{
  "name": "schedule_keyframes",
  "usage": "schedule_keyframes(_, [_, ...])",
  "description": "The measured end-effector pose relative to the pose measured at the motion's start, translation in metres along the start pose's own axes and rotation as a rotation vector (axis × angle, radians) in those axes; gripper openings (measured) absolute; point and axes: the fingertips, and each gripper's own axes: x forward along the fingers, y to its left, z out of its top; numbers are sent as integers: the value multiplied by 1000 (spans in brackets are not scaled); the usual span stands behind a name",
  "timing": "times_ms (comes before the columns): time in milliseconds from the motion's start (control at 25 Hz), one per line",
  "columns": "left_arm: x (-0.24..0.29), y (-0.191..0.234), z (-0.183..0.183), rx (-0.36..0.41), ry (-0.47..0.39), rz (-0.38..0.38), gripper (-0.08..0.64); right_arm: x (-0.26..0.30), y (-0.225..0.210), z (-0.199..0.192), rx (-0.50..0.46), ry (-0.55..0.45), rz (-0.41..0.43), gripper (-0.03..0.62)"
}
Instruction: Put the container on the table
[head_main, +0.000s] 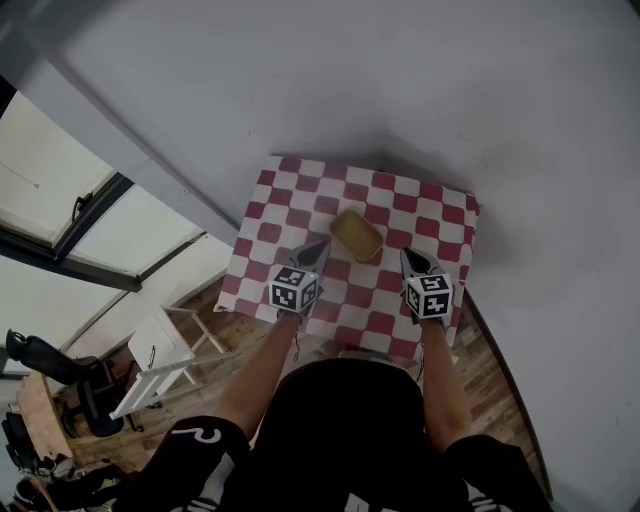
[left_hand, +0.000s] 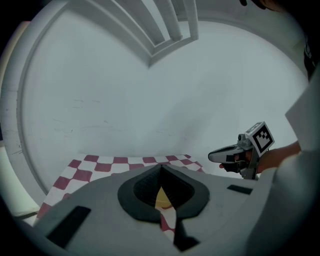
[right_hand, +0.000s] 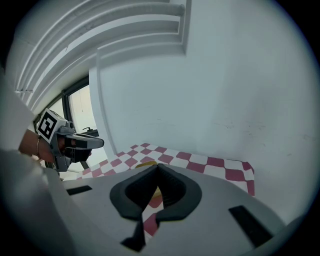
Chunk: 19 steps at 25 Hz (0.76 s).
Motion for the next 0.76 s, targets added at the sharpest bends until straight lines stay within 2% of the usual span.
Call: schedule_keyframes(760, [2,4,-7,2,20,-5,25,2,-3,-6,22,-1,-11,14])
